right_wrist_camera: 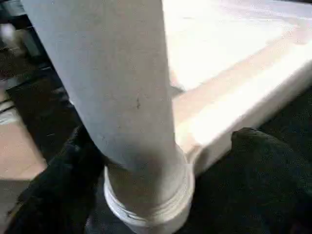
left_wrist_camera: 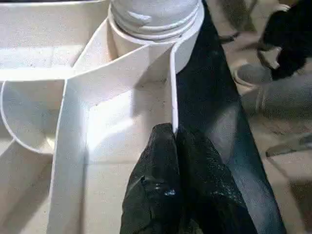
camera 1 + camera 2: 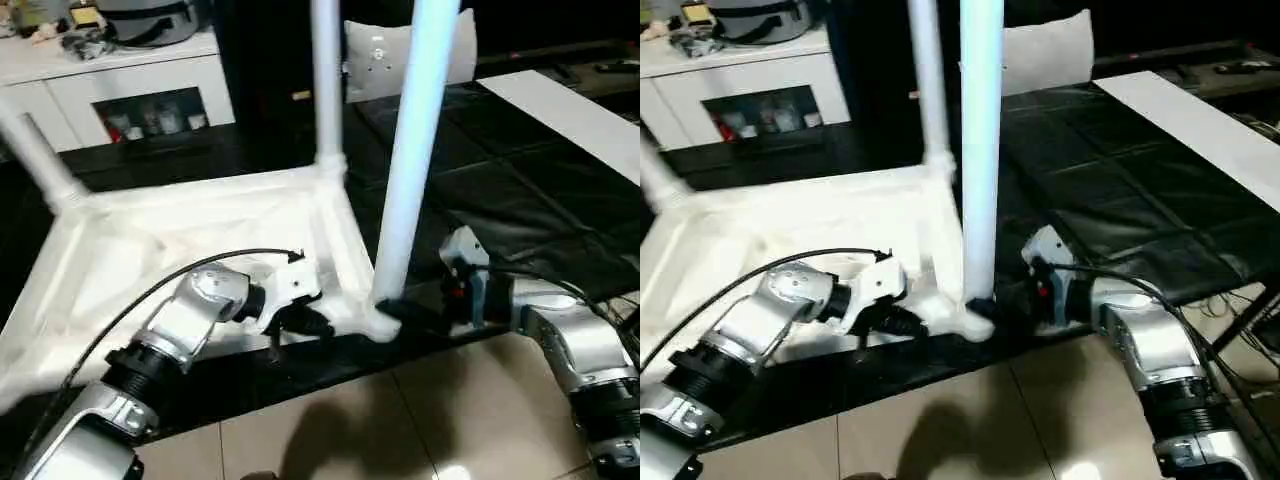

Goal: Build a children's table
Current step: Rotate leg to tighten

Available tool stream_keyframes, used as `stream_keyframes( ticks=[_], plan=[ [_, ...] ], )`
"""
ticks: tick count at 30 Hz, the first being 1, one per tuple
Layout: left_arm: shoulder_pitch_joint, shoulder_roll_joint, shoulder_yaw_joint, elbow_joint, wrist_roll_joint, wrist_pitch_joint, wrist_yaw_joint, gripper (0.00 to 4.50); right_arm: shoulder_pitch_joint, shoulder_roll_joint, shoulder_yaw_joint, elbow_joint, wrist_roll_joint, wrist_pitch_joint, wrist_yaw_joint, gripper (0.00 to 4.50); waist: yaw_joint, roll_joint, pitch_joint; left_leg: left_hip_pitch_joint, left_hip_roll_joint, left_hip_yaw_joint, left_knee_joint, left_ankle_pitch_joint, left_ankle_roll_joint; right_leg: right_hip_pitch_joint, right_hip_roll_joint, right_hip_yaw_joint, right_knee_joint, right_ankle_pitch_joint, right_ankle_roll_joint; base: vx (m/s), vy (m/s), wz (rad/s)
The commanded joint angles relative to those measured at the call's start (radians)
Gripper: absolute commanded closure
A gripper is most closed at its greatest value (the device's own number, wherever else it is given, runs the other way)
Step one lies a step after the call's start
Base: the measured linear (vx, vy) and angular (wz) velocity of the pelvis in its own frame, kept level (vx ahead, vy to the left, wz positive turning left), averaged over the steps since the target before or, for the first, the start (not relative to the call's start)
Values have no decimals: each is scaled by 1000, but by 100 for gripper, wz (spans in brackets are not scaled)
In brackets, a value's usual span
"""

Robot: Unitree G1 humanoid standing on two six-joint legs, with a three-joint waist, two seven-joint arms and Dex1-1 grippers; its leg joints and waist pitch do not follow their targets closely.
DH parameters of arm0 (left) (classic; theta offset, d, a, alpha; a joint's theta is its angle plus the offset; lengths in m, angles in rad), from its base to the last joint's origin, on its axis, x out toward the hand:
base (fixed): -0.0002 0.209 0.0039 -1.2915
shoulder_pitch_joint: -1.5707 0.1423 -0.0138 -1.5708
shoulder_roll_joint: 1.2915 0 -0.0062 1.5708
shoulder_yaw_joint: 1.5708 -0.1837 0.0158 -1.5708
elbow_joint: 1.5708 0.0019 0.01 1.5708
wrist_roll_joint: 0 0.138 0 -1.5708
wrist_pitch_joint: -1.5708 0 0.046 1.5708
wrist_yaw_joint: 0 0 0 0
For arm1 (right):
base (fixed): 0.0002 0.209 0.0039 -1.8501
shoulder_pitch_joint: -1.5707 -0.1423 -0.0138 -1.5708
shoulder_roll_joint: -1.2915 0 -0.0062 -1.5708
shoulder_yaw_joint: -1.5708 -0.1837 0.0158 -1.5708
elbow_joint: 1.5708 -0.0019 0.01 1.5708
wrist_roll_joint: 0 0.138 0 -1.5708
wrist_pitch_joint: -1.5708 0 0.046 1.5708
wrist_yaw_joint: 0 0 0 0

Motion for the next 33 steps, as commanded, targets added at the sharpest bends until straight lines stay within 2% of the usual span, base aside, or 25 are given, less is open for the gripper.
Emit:
stream_keyframes(
  ticks=[1,2,3,6,8,10,15,19,22,26,28,29,32,33],
  plan=[
    [-10,25,-55,9,20,-33,-80,450,-11,-17,7,-14,20,9,50,58,-1,-15,-63,5,33,-2,-58,-245,71,53,-54,43,-66,-307,-187,0,0,0],
    [-12,30,-59,11,23,-38,-88,450,-11,-21,11,-17,24,12,63,58,2,-19,-63,5,33,-2,-58,-239,70,53,-55,43,-64,-306,-188,0,0,0],
    [-14,34,-63,13,26,-45,-98,450,-10,-24,18,-21,30,15,79,78,4,-17,-63,6,34,-2,-59,-238,69,53,-55,43,-64,-314,-187,0,0,0],
    [-17,38,-67,16,30,-56,-107,450,-11,-26,28,-24,33,11,96,88,7,-19,-63,6,34,-2,-59,-236,63,52,-57,43,-64,-329,-182,0,0,0],
    [-19,40,-69,19,30,-63,-113,450,-12,-27,32,-23,34,5,111,118,8,-19,-63,6,34,-2,-59,-234,60,52,-56,44,-64,-325,-182,0,0,0],
    [-21,41,-71,22,27,-70,-123,450,-14,-25,35,-18,39,6,132,128,8,-21,-63,5,33,-1,-58,-230,62,53,-56,44,-63,-321,-183,0,0,0],
    [-19,39,-73,28,25,-79,-130,450,-16,-18,44,-14,49,13,158,178,10,-18,-65,5,34,-2,-57,-220,66,53,-56,43,-62,-316,-184,0,0,0],
    [-17,37,-71,31,24,-79,-131,450,-12,-9,49,-18,61,26,169,202,13,-23,-65,5,34,-1,-56,-219,68,53,-56,43,-62,-317,-185,0,0,0],
    [-15,36,-65,26,13,-66,-129,450,-8,-3,51,-23,65,30,177,232,15,-22,-64,5,34,-2,-57,-219,64,52,-56,43,-62,-328,-181,0,0,0],
    [-4,35,-57,11,0,-42,-132,450,3,10,54,-35,71,31,167,244,15,-17,-64,5,33,-2,-57,-227,59,52,-56,43,-63,-334,-179,0,0,0],
    [3,29,-49,-1,-7,-14,-122,450,12,25,47,-47,69,33,130,248,13,-15,-65,4,34,-2,-58,-226,55,53,-56,43,-62,-316,-184,0,0,0],
    [6,15,-35,-12,-18,29,-99,450,10,54,33,-44,47,45,41,249,12,-13,-64,4,34,-3,-59,-226,53,52,-56,43,-61,-312,-184,0,0,0],
    [6,-4,-17,-15,-26,67,-62,450,1,90,17,-24,13,45,-62,252,3,-11,-59,1,29,-5,-64,-255,40,55,-54,39,-66,-365,-172,0,0,0],
    [5,-19,-7,-15,-30,88,-34,450,-5,112,7,-9,-8,39,-124,252,-7,-14,-54,6,25,-4,-65,-296,24,50,-55,36,-78,-468,-136,0,0,0]
  ],
)
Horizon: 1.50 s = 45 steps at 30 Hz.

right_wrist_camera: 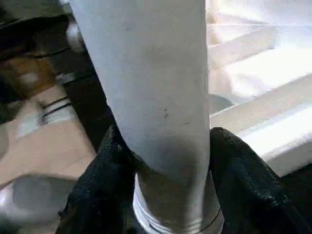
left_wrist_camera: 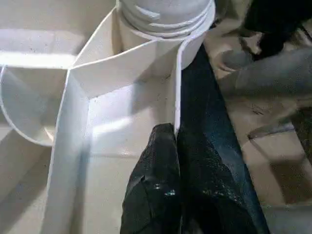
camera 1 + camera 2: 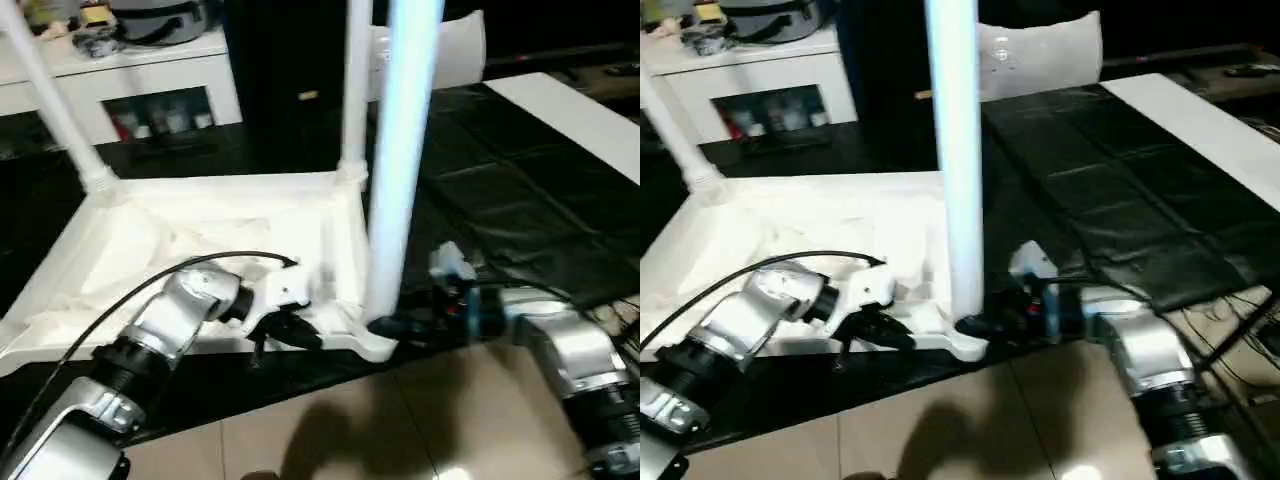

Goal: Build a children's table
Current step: Rotate leg to tighten

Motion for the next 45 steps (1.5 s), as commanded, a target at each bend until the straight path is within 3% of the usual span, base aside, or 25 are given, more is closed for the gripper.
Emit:
stream_keyframes(
  ticks=[1,2,4,5,7,9,11,12,13,17,21,23,24,29,35,38,41,44,45],
  plan=[
    [4,-75,-3,-16,-30,68,63,450,-39,75,-42,48,-55,16,-238,253,-4,-11,-52,7,22,-7,-66,-306,18,46,-57,35,-85,-500,-125,0,0,0],
    [3,-86,5,-15,-31,83,84,450,-45,89,-50,56,-63,22,-277,253,-13,-10,-49,11,19,-8,-65,-320,7,42,-56,32,-93,-542,-111,0,0,0],
    [1,-99,15,-15,-30,102,111,450,-53,107,-60,66,-69,35,-322,254,-30,-11,-48,6,16,-14,-70,-336,0,49,-54,26,-95,-566,-87,0,0,0],
    [-1,-109,20,-15,-28,114,131,450,-60,122,-69,74,-72,46,-358,254,-39,-7,-48,7,16,-16,-70,-361,3,46,-52,24,-99,-573,-78,0,0,0],
    [-7,-158,49,-9,-19,167,225,450,-94,190,-119,116,-72,101,-518,254,-56,-5,-49,6,16,-18,-70,-378,2,46,-51,24,-98,-547,-90,0,0,0],
    [-12,-186,68,-4,-15,189,279,450,-99,214,-136,126,-69,90,-567,254,-72,-7,-50,8,14,-17,-69,-397,2,42,-50,22,-100,-531,-98,0,0,0],
    [-18,-207,82,4,-13,198,320,450,-101,228,-149,136,-66,66,-594,254,-75,-10,-51,9,12,-15,-65,-386,10,42,-52,24,-101,-522,-101,0,0,0],
    [-20,-220,88,8,-9,200,342,450,-101,239,-162,142,-59,60,-602,254,-75,-12,-53,1,11,-13,-65,-351,27,47,-51,27,-98,-491,-106,0,0,0],
    [-21,-228,90,12,-5,198,354,450,-100,243,-165,144,-59,57,-603,220,-76,-13,-53,-1,11,-11,-65,-340,31,47,-50,27,-97,-483,-107,0,0,0],
    [-20,-235,77,16,14,188,370,450,-83,241,-147,124,-73,51,-589,183,-68,-11,-57,-1,14,-9,-62,-283,47,49,-49,30,-91,-420,-126,0,0,0],
    [-14,-219,71,14,21,168,367,450,-69,228,-134,97,-76,49,-568,152,-52,-7,-62,-1,19,-6,-60,-228,55,51,-48,36,-75,-297,-170,0,0,0],
    [-10,-208,68,13,23,159,362,450,-62,214,-131,85,-71,47,-547,137,-48,-7,-62,-2,19,-6,-60,-231,54,54,-49,36,-75,-297,-170,0,0,0],
    [-8,-198,64,13,25,149,352,450,-55,189,-126,75,-70,39,-511,125,-41,-12,-62,-1,19,-5,-60,-230,56,56,-51,36,-76,-301,-164,0,0,0],
    [-12,-166,54,31,35,118,329,450,-34,104,-115,66,-83,-2,-417,80,-32,-4,-60,0,20,-6,-61,-238,53,54,-51,36,-77,-318,-159,0,0,0],
    [-19,-130,34,51,47,70,294,450,21,12,-164,31,-52,-26,-341,23,-21,-8,-59,1,21,-6,-62,-263,53,55,-51,36,-82,-352,-145,0,0,0],
    [-18,-118,25,58,48,50,273,450,57,-18,-203,-7,-3,-13,-296,4,-18,-10,-59,0,20,-6,-61,-253,59,55,-50,35,-81,-354,-145,0,0,0],
    [-18,-103,8,66,54,27,244,450,88,-49,-193,-46,19,-8,-235,4,-16,-13,-57,-1,19,-6,-62,-259,68,56,-50,34,-85,-381,-134,0,0,0],
    [-22,-75,-25,78,63,-40,188,450,100,-83,-162,-66,31,-3,-163,4,-14,-25,-56,-2,19,-4,-61,-245,76,53,-51,32,-90,-429,-120,0,0,0],
    [-22,-73,-27,78,63,-46,182,450,99,-85,-160,-67,30,-3,-159,4,-12,-22,-56,-1,20,-6,-61,-246,76,52,-53,32,-89,-439,-118,0,0,0]
  ],
)
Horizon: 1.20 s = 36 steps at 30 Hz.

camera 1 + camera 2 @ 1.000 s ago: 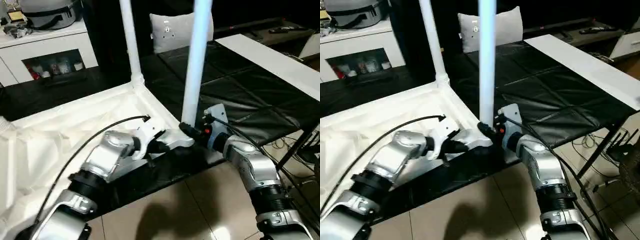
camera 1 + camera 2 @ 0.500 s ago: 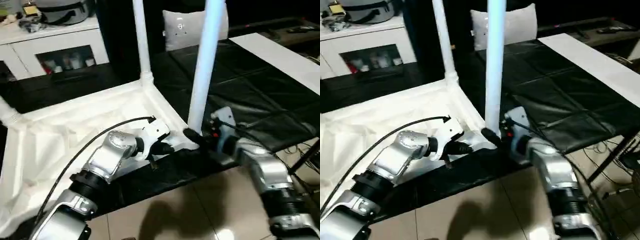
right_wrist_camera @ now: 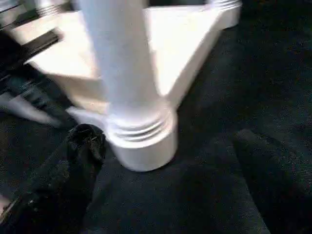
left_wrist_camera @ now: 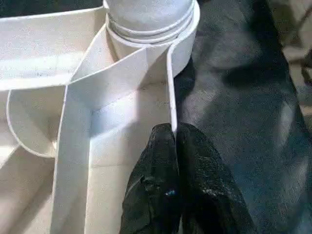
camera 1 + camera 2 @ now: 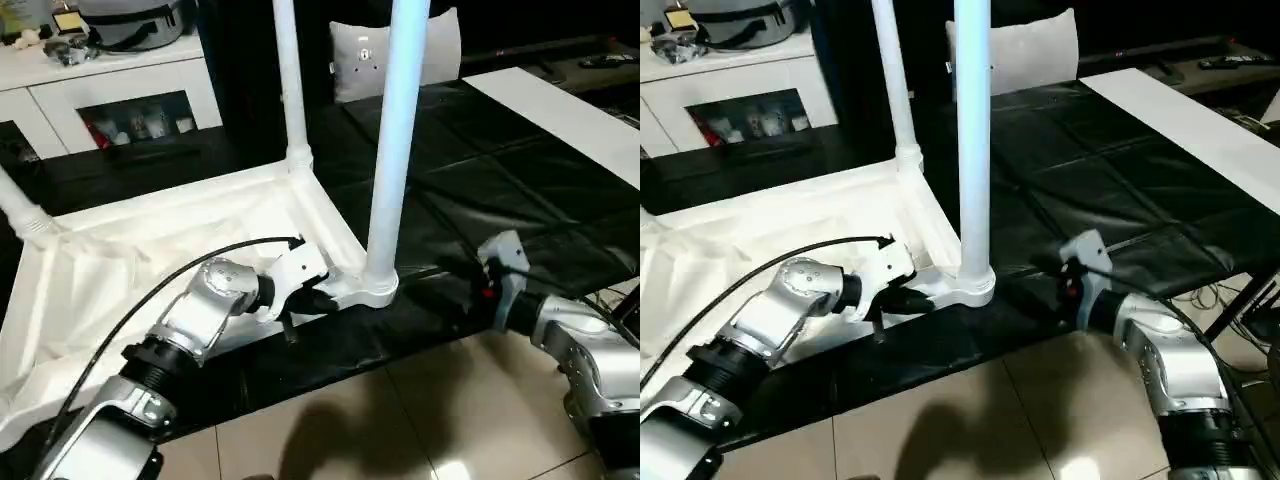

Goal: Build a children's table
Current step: Rotate leg to tighten

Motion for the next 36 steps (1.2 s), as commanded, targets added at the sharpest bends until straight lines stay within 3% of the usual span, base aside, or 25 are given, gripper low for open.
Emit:
stream_keyframes(
  ticks=[1,5,9,10,12,14,15,20,21,24,31,36],
  plan=[
    [3,23,-52,18,35,-38,-63,450,-5,-8,20,-31,11,4,30,4,8,-22,-58,1,23,-3,-58,-248,75,51,-53,35,-86,-446,-117,0,0,0],
    [8,61,-85,-7,22,-115,-174,450,-40,-15,70,-21,5,-27,117,4,11,-23,-58,5,28,-3,-60,-264,69,46,-55,38,-84,-446,-124,0,0,0],
    [11,87,-110,-32,12,-132,-246,450,-72,-22,108,22,-14,-50,172,41,30,-23,-61,9,36,-1,-59,-250,65,44,-56,44,-71,-371,-162,0,0,0],
    [11,87,-110,-32,12,-132,-246,450,-72,-22,108,22,-14,-50,172,57,31,-22,-60,10,36,-1,-59,-252,63,43,-56,45,-70,-363,-166,0,0,0],
    [10,94,-120,-35,17,-142,-260,450,-86,-29,134,25,-4,-36,230,73,35,-32,-63,7,35,0,-58,-241,63,49,-56,45,-64,-332,-176,0,0,0],
    [10,96,-122,-38,17,-145,-265,450,-91,-32,146,25,-2,-32,250,73,37,-29,-63,5,35,0,-57,-229,65,50,-58,45,-62,-318,-181,0,0,0],
    [9,96,-126,-37,16,-151,-272,450,-104,-35,166,33,-12,-35,272,101,38,-31,-62,4,34,0,-57,-227,66,51,-58,45,-61,-322,-180,0,0,0],
    [4,91,-128,-25,21,-167,-281,450,-132,-31,184,56,-14,-39,304,130,42,-33,-63,5,34,1,-56,-225,63,50,-59,45,-64,-355,-170,0,0,0],
    [2,89,-128,-23,22,-169,-284,450,-140,-30,187,64,-10,-38,314,158,43,-32,-62,7,35,1,-56,-228,62,48,-59,46,-65,-360,-168,0,0,0],
    [1,86,-130,-21,23,-172,-287,450,-157,-33,194,80,1,-32,346,161,48,-33,-63,6,34,1,-55,-230,62,49,-59,46,-64,-357,-167,0,0,0],
    [1,80,-131,-16,25,-175,-281,450,-165,-39,203,90,9,-20,381,243,51,-32,-65,6,34,1,-53,-207,64,50,-58,46,-60,-327,-176,0,0,0],
    [6,73,-123,-15,16,-164,-279,450,-150,-38,200,74,27,-1,393,253,51,-32,-65,5,34,1,-53,-210,63,51,-57,46,-60,-327,-175,0,0,0]
  ],
)
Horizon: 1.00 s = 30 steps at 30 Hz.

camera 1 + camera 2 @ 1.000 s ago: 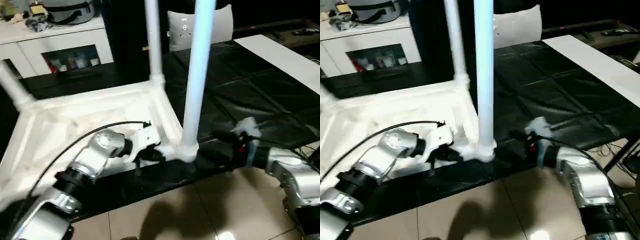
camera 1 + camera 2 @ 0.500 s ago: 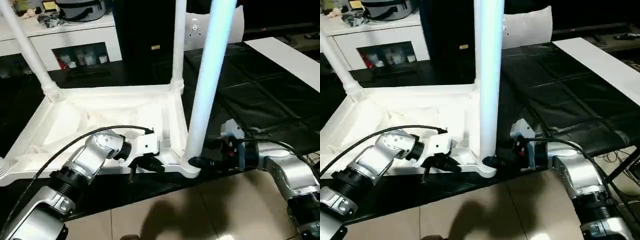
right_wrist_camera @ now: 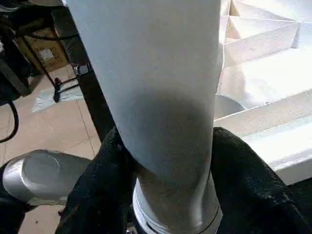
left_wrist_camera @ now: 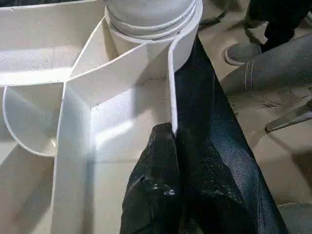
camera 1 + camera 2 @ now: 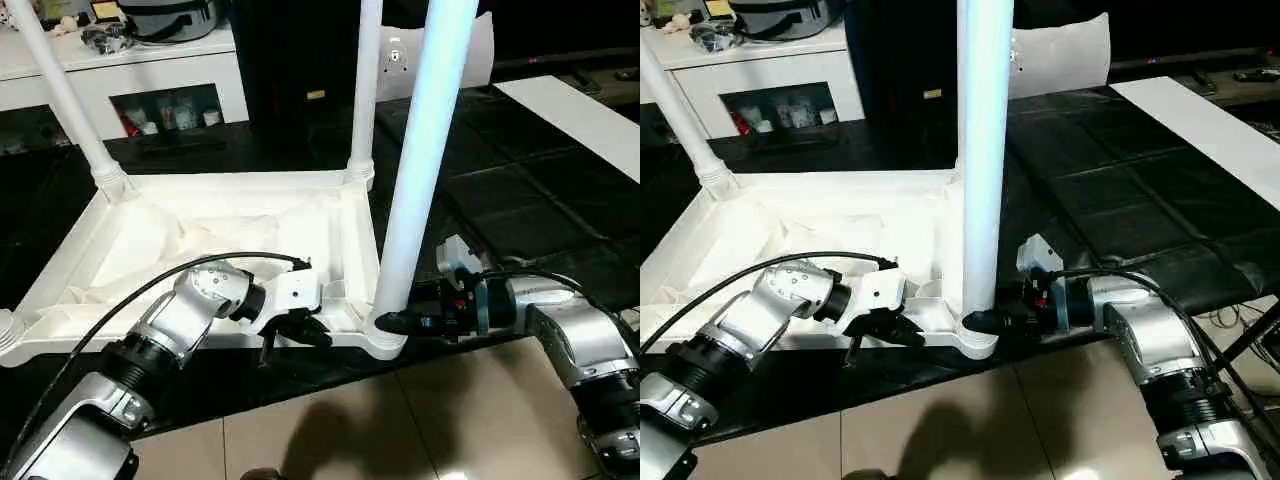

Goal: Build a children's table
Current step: Rotate leg to tighten

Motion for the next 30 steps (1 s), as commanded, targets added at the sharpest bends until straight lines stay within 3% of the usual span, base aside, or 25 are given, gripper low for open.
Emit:
stream_keyframes(
  ticks=[1,5,6,9,13,14,15,17,18,19,22,24,27,30],
  plan=[
    [8,-8,-43,7,17,-2,-31,450,2,-2,7,-11,28,19,28,253,-4,-22,-65,5,34,-2,-57,-211,63,51,-56,43,-63,-329,-175,0,0,0],
    [15,-46,3,-17,-18,114,32,450,21,60,-23,-34,12,35,-106,254,-5,-22,-64,2,34,-2,-58,-203,60,52,-57,44,-60,-325,-180,0,0,0],
    [14,-54,11,-18,-22,130,47,450,21,71,-27,-34,5,37,-136,254,-10,-16,-62,4,31,-3,-61,-224,50,50,-55,41,-67,-359,-170,0,0,0],
    [1,-99,50,2,-28,174,136,450,1,132,-53,-1,-36,40,-296,254,-25,-18,-55,6,23,-6,-64,-271,23,49,-56,34,-80,-478,-126,0,0,0],
    [-18,-143,80,37,-22,205,226,450,-31,203,-92,49,-73,61,-485,254,-52,-16,-53,8,18,-10,-66,-314,11,43,-53,28,-93,-543,-92,0,0,0],
    [-41,-193,116,78,-18,242,330,450,-66,274,-144,110,-80,99,-662,254,-61,-3,-56,7,17,-13,-66,-318,7,45,-55,29,-90,-527,-96,0,0,0],
    [-52,-217,133,96,-18,252,379,450,-79,302,-168,139,-78,103,-732,254,-73,-9,-53,6,16,-13,-66,-332,4,44,-50,25,-95,-523,-97,0,0,0],
    [-60,-239,140,105,-15,258,411,450,-87,329,-188,170,-82,64,-794,254,-84,-10,-56,11,13,-12,-64,-340,5,43,-52,26,-96,-514,-99,0,0,0],
    [-60,-246,139,101,-9,266,420,450,-87,342,-195,180,-91,37,-827,254,-86,-10,-56,4,15,-14,-66,-332,11,48,-52,26,-94,-493,-100,0,0,0],
    [-57,-245,138,94,-6,270,418,450,-85,346,-194,181,-96,23,-834,220,-88,-11,-58,2,15,-12,-66,-324,19,48,-52,27,-94,-473,-102,0,0,0],
    [-53,-241,137,87,0,269,416,450,-76,353,-190,164,-95,5,-806,183,-88,-11,-61,2,16,-9,-64,-295,36,49,-51,32,-87,-415,-123,0,0,0],
    [-52,-234,133,92,8,253,411,450,-64,358,-191,140,-86,7,-780,164,-77,-8,-67,7,20,-4,-58,-246,50,48,-52,37,-79,-332,-158,0,0,0],
    [-46,-216,123,96,21,223,392,450,-40,334,-161,103,-99,-6,-726,138,-65,-6,-70,0,23,-4,-56,-191,67,55,-50,38,-63,-213,-190,0,0,0],
    [-38,-204,116,93,21,201,375,450,-19,293,-148,84,-86,-27,-672,107,-57,-5,-71,-1,23,-4,-54,-171,72,59,-50,37,-58,-178,-200,0,0,0]
  ],
)
